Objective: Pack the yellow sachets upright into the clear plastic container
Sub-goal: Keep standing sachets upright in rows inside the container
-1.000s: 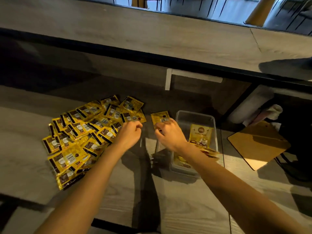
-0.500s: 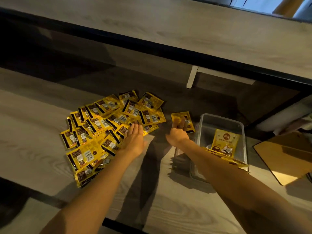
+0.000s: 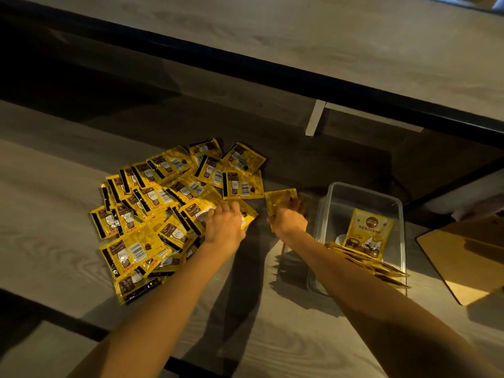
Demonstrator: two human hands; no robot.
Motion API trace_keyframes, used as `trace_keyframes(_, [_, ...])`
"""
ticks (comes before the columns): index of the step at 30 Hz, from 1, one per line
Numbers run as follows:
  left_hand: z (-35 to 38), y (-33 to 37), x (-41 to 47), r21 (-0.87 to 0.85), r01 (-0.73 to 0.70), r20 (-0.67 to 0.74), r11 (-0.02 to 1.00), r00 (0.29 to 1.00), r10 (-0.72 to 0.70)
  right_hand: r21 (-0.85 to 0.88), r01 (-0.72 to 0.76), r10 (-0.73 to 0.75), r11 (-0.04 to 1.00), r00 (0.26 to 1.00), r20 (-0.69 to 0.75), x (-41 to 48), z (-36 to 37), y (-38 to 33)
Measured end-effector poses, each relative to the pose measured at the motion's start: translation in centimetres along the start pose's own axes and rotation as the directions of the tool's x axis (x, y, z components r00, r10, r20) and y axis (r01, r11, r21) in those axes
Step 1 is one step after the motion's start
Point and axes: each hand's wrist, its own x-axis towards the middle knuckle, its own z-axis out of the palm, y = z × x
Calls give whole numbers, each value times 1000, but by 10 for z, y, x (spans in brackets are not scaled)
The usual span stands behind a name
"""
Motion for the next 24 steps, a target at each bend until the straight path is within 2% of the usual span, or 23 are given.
trace_keyframes(5, [-12,5,1,-51,-37,-12,998,999,37,124,30,-14,992,991,-130,-8,-8,-4])
trace_keyframes(9, [-23,-2,4,-200,63,-39,978,997,-72,274,97,-54,957,986,-159,-13,-22,-6])
trace_keyframes(12, [-35,-7,4,-389,124,-77,913,983,-167,459,120,-68,880,989,-129,-18,-35,-8])
trace_keyframes(17, [-65,-3,-2,-643,113,-124,757,961,-248,664,203,-133,720,979,-155,-33,-68,0])
trace_keyframes(20, [-80,11,-8,-667,79,-153,741,958,-240,779,178,-90,601,984,-156,-44,-83,14])
trace_keyframes(24, [-94,39,-13,-654,-12,-181,756,973,-142,848,217,-85,484,976,-202,-65,-102,45])
